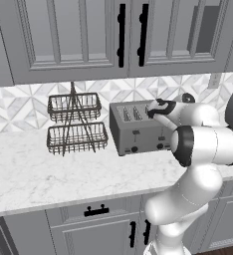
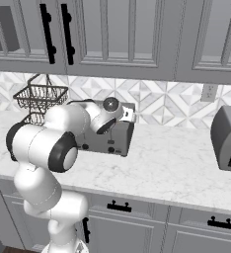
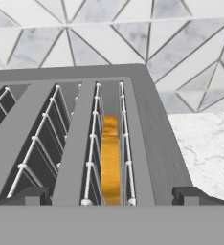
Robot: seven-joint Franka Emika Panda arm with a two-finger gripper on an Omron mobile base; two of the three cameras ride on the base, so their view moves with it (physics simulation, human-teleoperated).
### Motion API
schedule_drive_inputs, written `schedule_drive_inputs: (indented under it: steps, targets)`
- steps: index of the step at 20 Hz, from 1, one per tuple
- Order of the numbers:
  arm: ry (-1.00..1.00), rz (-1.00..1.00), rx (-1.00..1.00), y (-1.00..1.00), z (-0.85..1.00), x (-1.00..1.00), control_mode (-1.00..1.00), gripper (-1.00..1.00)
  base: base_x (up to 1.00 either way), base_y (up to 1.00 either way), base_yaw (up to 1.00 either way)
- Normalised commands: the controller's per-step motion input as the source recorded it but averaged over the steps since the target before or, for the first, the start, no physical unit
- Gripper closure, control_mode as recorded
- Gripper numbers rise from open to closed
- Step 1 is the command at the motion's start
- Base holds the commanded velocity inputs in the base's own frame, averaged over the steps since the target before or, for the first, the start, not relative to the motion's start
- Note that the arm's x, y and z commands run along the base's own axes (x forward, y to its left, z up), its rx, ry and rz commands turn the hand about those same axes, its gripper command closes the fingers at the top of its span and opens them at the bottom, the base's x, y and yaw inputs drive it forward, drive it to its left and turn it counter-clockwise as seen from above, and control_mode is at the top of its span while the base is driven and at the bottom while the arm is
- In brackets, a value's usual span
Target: Start the toaster. Once the lever pops up, take the bread to the plate on the dining counter.
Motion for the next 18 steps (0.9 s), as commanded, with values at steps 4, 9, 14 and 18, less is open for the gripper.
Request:
schedule_drive_inputs:
  steps: [4,9,14,18]
  targets:
    - [0.0,0.0,0.0,0.0,0.0,0.0,-1.0,-1.0,0.0,0.0,0.0]
    - [0.0,0.0,0.0,0.0,0.0,0.0,-1.0,-1.0,0.0,0.0,0.0]
    - [0.0,0.0,0.0,0.0,0.0,0.0,-1.0,-1.0,0.0,0.0,0.0]
    - [0.0,0.0,0.0,0.0,0.0,0.0,-1.0,-1.0,0.0,0.0,0.0]
